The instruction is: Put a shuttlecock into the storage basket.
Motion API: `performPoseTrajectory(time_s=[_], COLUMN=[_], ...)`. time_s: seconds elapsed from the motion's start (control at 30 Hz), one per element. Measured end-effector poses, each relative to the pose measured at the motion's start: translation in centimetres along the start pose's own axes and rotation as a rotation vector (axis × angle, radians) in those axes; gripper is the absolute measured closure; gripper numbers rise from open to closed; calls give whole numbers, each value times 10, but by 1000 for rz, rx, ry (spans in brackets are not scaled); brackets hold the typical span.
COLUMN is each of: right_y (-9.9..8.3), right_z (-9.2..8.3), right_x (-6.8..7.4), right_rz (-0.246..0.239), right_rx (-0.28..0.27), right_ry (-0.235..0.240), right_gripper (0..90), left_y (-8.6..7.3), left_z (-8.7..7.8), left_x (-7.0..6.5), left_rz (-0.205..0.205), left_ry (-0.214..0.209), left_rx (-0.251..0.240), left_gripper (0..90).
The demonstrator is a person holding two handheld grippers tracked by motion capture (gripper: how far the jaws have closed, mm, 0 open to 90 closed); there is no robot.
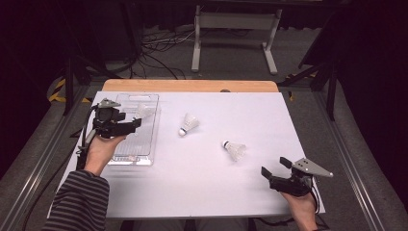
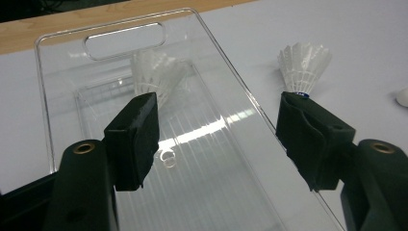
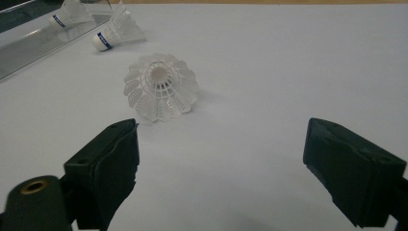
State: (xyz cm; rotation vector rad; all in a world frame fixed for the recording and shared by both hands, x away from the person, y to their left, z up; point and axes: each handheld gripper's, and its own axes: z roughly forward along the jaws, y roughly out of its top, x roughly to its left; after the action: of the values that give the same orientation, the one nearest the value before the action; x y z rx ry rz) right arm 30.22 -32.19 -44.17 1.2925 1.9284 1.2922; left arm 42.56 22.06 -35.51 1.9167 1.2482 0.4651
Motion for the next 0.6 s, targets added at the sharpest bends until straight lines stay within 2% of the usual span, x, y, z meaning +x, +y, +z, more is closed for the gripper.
performPoseTrajectory(time_s=[0.2,0.6], right_y=[0,0], right_z=[-1,-1], right_x=[0,0], right_rz=[-2,2], right_rx=[-5,-6], right_ry=[1,0], right_gripper=[130,130], left_y=[-7,-23], left_z=[-8,-20], left_x=[-1,-3], left_rz=[0,10], left_ry=[-13,-6], left_rx=[-27,-79], left_gripper=[323,315])
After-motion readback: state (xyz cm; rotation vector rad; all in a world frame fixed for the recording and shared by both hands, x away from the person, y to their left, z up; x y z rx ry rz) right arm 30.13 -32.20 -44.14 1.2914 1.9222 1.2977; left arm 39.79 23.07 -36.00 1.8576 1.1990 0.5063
